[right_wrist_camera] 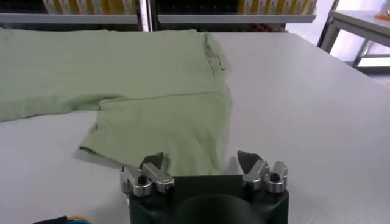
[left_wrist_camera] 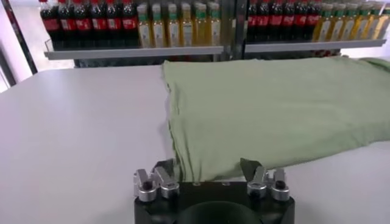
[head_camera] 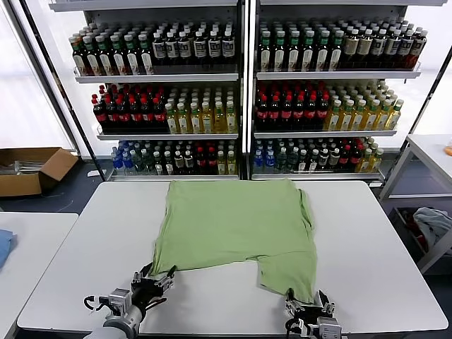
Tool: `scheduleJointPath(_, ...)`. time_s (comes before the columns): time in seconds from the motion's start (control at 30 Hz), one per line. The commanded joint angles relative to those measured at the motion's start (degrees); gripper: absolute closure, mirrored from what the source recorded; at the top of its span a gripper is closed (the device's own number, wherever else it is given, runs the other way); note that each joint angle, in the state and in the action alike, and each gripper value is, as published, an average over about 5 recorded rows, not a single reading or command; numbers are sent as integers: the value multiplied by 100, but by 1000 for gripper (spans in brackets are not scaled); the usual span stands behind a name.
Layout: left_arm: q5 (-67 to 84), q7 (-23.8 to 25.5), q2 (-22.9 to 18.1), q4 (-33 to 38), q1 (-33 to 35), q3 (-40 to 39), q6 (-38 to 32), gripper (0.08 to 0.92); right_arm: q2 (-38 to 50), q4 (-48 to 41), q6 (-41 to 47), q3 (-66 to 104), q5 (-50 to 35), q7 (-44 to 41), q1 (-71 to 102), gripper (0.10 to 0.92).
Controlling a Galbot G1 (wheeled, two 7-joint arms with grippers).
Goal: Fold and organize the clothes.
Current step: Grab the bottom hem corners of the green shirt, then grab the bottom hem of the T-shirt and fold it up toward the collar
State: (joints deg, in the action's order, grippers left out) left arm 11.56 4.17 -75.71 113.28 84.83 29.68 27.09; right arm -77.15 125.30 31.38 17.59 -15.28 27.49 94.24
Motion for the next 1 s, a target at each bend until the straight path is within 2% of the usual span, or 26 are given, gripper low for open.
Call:
scheduleJointPath(0.03,-45,-2,-4,-8,5,-8,8,469,2,-33,2,-8,-11,14,11,475)
scheduleJointPath(0.4,-16,6,4,-110,-83,81,7,789,20,-99,-46,6,-12,-33,12,795)
scheduleJointPath(0.57,25,-2,11,-141,-136,150,-43,895,39,-142,-97,3,14,-77,27,911)
scheduleJointPath(1.0,9,-27,-52,334,-184,122,-447,912,13,395,-606,253,96,-546,-177,919)
